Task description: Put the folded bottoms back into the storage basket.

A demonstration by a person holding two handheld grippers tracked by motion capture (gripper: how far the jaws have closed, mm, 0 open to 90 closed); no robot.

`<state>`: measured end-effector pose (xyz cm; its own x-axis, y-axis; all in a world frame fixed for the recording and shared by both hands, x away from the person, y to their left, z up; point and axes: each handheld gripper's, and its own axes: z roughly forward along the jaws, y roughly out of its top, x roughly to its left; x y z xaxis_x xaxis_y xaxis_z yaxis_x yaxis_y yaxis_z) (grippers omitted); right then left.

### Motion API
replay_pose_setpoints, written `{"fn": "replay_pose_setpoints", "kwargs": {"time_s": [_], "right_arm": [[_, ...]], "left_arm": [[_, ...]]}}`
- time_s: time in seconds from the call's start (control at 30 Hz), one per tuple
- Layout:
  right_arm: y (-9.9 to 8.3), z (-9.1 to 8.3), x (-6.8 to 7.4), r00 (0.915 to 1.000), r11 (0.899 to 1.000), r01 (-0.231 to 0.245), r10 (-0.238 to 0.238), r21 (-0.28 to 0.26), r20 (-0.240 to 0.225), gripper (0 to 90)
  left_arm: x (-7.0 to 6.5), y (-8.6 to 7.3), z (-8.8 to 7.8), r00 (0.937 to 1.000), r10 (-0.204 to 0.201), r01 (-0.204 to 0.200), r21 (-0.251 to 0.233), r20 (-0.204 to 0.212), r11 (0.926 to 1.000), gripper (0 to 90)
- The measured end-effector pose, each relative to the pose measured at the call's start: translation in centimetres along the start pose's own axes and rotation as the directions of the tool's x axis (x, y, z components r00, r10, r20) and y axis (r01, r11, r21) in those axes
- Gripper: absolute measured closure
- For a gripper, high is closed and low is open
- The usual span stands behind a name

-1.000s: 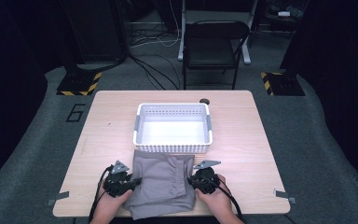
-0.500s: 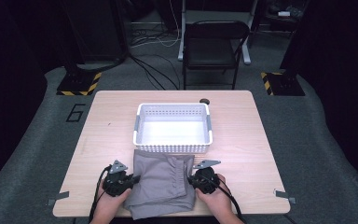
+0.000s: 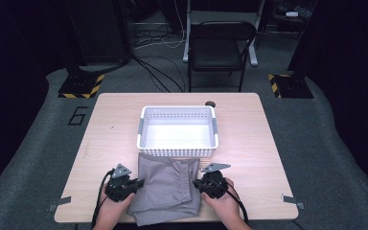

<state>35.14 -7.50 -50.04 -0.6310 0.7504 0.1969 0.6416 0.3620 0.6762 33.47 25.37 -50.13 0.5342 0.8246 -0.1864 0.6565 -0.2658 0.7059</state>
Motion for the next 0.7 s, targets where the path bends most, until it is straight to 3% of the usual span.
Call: {"fn": "replay_pose_setpoints", "kwargs": {"time_s": [0.4,0.47,0.63,0.7], "right_arm": [[0.3,-0.9,0.4,0.9993,1.0,-0.029,0.029,-0.005,-0.024,86.7],[0.4,-1.0,0.3,0.9995,1.0,-0.018,0.017,-0.011,-0.025,86.9],[0.7,-1.6,0.5,0.9976,0.999,-0.051,0.051,-0.01,-0.048,87.9],[0.7,-1.6,0.4,0.9976,0.999,-0.043,0.042,-0.011,-0.055,88.0]], "left_arm": [[-0.5,0.4,-1.0,0.9998,0.004,-0.004,-0.024,0.02,0.9997,81.4],[-0.6,0.4,-1.0,0.9998,-0.008,0.008,-0.032,0.018,0.9995,81.4],[-0.5,0.7,-1.6,0.9989,-0.036,0.037,-0.028,0.03,0.9989,81.5],[-0.5,0.8,-2.0,0.9987,-0.042,0.043,-0.038,0.027,0.9984,81.5]]}}
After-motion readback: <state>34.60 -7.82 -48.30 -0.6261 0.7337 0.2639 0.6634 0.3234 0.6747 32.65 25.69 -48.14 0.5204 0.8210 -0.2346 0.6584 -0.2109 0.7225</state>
